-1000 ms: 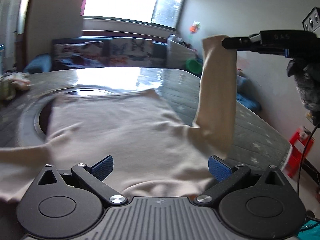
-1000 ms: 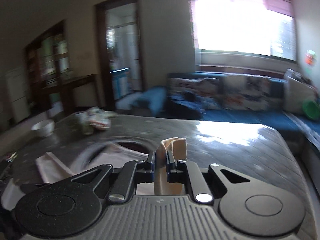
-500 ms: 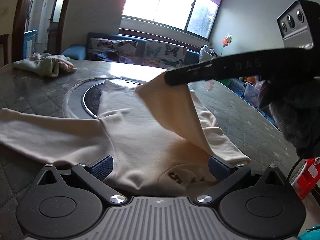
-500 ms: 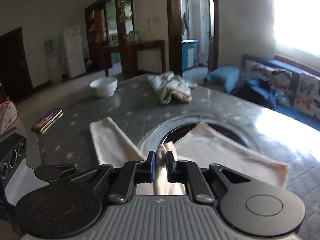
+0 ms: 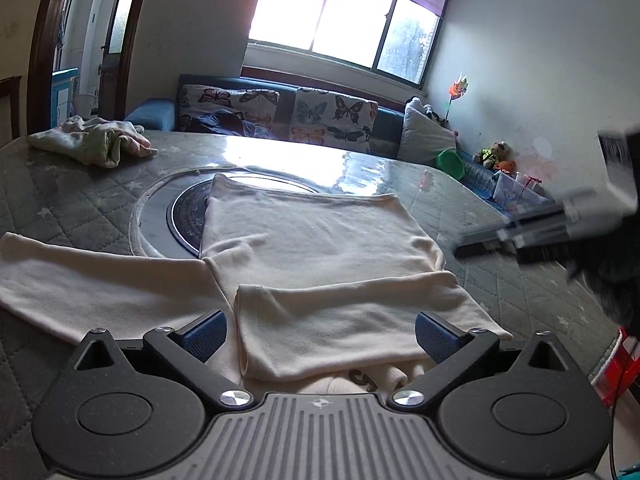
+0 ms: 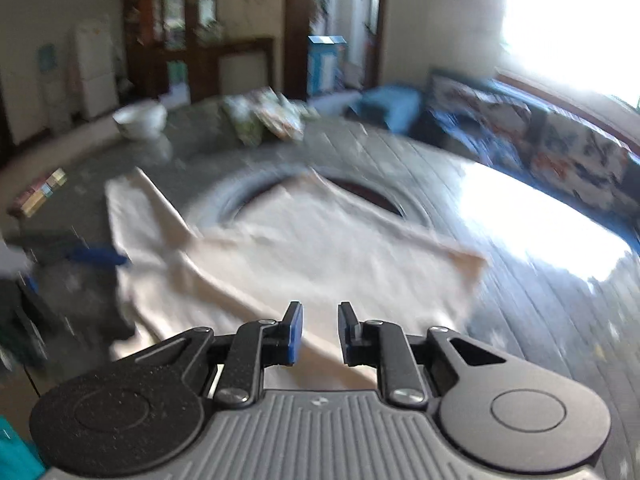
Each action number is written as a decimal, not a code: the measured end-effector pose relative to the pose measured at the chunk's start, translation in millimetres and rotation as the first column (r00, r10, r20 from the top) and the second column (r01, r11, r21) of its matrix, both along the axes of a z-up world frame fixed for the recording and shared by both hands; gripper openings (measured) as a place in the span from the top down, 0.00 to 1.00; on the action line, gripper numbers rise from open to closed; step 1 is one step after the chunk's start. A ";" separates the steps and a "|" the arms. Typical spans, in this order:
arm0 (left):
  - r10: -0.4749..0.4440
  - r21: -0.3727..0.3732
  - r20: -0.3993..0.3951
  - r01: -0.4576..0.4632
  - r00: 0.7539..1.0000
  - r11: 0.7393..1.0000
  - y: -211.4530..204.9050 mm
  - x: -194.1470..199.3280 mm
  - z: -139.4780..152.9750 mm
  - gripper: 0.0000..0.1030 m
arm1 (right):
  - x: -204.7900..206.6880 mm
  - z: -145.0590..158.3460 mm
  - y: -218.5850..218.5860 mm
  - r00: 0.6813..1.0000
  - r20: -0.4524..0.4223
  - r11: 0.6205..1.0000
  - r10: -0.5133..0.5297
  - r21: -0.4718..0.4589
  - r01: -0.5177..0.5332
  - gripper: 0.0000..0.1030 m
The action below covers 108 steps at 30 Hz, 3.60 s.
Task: Fold clothes
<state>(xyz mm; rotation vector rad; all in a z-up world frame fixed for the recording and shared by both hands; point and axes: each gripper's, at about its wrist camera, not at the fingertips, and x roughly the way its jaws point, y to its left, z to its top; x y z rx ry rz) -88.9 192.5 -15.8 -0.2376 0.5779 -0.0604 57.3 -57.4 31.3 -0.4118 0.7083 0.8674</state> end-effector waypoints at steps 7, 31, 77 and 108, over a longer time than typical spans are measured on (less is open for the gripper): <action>0.033 0.017 -0.023 -0.032 0.999 0.999 4.9 17.1 -3.0 0.11 | 8.4 -29.7 -25.1 0.997 -0.014 0.997 -0.079 -0.023 0.079 0.83; 0.151 0.024 -0.062 -0.150 0.987 0.988 41.0 21.7 -8.0 0.11 | 41.5 -40.0 -11.3 0.999 -0.040 1.000 0.025 0.001 -0.024 0.80; 0.207 0.044 -0.091 -0.204 0.974 0.978 58.4 26.9 -21.9 0.06 | 47.8 -38.6 -7.3 0.962 -0.085 0.952 0.261 -0.145 -0.271 0.97; 0.046 -0.004 -0.026 -0.046 0.999 0.999 10.8 28.6 -18.3 0.51 | -13.2 -46.5 -24.9 0.981 -0.084 0.983 0.178 -0.022 -0.180 0.56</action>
